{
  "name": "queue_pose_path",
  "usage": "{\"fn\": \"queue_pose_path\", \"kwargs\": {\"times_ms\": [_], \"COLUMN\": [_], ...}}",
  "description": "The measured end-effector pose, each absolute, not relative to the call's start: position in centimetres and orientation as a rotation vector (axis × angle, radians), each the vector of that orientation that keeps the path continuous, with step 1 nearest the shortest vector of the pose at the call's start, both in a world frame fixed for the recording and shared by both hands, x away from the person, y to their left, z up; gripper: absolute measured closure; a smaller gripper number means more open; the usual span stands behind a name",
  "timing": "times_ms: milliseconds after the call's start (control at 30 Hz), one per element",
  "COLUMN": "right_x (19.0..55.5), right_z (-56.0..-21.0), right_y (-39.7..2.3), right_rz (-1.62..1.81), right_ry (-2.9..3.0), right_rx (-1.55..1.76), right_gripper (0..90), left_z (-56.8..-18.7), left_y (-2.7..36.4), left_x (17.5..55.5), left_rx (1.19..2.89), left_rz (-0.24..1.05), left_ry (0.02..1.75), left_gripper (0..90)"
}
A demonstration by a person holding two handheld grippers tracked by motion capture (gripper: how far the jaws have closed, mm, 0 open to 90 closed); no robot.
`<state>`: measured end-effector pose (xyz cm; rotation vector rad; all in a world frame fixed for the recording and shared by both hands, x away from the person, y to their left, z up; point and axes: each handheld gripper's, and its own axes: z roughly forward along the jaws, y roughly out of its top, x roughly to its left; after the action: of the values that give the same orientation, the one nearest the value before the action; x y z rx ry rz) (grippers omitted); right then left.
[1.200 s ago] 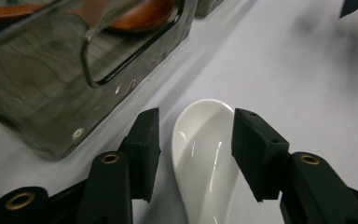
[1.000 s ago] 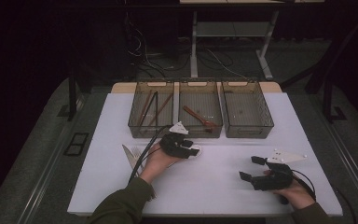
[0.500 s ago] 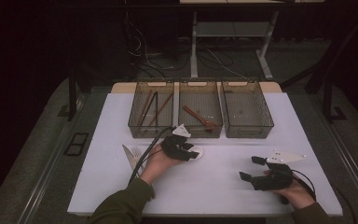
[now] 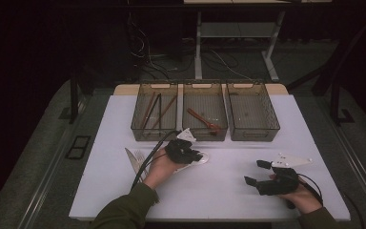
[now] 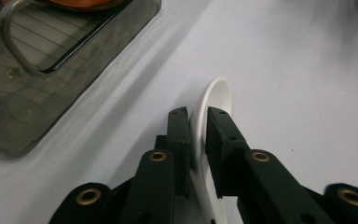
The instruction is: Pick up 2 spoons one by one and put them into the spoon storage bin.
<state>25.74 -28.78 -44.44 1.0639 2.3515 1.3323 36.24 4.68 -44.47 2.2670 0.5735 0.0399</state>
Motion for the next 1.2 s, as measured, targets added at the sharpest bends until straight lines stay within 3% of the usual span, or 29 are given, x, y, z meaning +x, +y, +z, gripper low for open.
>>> {"fn": "queue_pose_path", "kwargs": {"times_ms": [600,1200], "right_x": [25.7,25.7], "right_z": [-44.4,-44.4], "right_y": [-28.7,-28.7], "right_rz": [1.334,1.333], "right_ry": [2.354,2.353], "right_rx": [1.054,1.057], "right_gripper": [17.5,17.5], "left_z": [-44.0,-40.9], "left_y": [5.0,5.6], "left_x": [36.0,36.0], "left_rx": [2.262,2.211], "left_rz": [0.053,0.076], "left_ry": [0.544,0.497], "left_gripper": [82.2,82.3]}}
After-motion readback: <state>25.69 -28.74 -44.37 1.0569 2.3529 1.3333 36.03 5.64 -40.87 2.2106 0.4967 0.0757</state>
